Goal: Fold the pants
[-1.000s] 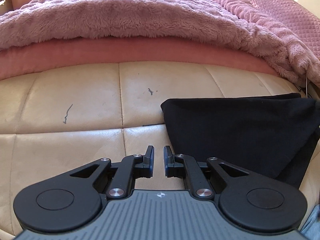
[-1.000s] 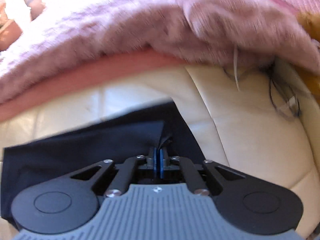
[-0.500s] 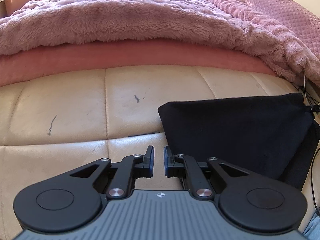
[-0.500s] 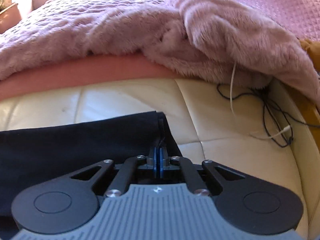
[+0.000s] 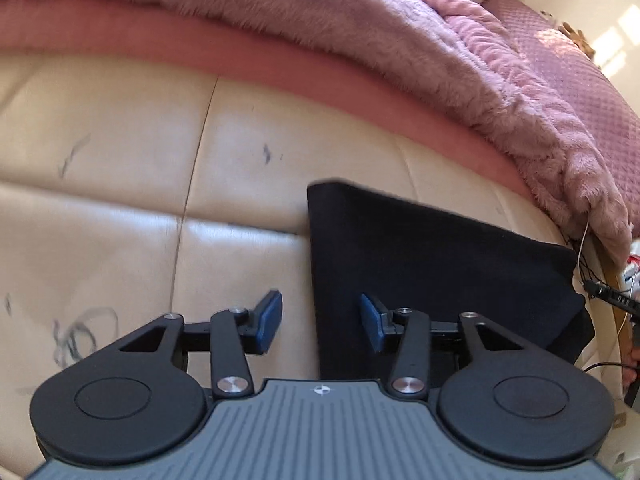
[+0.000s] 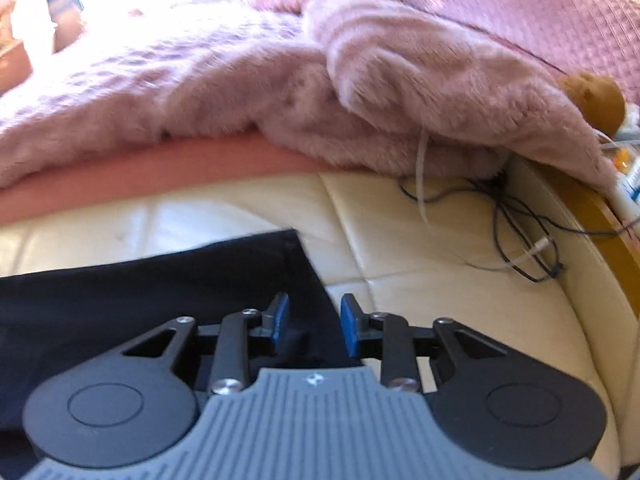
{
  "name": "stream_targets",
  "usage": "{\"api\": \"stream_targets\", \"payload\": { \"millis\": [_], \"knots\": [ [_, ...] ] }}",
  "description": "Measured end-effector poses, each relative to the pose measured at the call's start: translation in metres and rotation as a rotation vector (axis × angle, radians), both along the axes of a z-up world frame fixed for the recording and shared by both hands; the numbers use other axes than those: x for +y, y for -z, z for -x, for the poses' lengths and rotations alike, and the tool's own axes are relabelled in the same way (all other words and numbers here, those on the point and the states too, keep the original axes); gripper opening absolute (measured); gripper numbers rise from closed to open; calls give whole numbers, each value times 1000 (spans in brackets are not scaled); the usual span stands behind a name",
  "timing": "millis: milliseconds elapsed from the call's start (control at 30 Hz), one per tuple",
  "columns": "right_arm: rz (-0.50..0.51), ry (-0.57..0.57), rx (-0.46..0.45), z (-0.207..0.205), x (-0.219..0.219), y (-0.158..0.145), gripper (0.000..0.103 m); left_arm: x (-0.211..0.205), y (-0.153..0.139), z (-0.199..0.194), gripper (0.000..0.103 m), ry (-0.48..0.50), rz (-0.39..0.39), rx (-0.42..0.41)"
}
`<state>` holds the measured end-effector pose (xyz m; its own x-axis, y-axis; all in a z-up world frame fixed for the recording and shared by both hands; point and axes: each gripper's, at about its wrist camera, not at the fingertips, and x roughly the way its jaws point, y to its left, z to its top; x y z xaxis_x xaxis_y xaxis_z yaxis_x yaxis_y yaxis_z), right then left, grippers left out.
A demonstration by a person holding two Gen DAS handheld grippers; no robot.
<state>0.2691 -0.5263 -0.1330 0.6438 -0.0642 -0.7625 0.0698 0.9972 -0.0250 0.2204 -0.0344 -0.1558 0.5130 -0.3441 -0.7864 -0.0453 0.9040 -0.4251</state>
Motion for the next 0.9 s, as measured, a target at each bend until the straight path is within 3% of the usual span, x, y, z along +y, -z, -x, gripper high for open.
{"api": "stream_targets", "payload": {
  "millis": [133,200,300,367,467,567,733,900],
  "knots": [
    [111,-15,47,-5,9,12,50,-10,-1,4,52,10,-17,1],
    [33,44,48,-7,-7,18,55,-19,-3,5,41,23,-89,-9],
    [-86,143,104,-11,-32,31,54,-35,-7,5,18,56,-206,-17],
    [-135,160,112,-8,-37,38,53,-44,-10,3,13,70,-256,-6],
    [-216,191,114,0,-41,43,49,-51,-13,4,12,104,-337,12],
    [-179,148,141,6,-24,40,46,-37,-15,8,12,90,-364,53],
    [-237,93,197,32,16,38,44,13,-19,25,12,63,-417,109],
    [-280,27,228,64,69,36,44,73,-21,45,13,12,-407,151]
  ]
}}
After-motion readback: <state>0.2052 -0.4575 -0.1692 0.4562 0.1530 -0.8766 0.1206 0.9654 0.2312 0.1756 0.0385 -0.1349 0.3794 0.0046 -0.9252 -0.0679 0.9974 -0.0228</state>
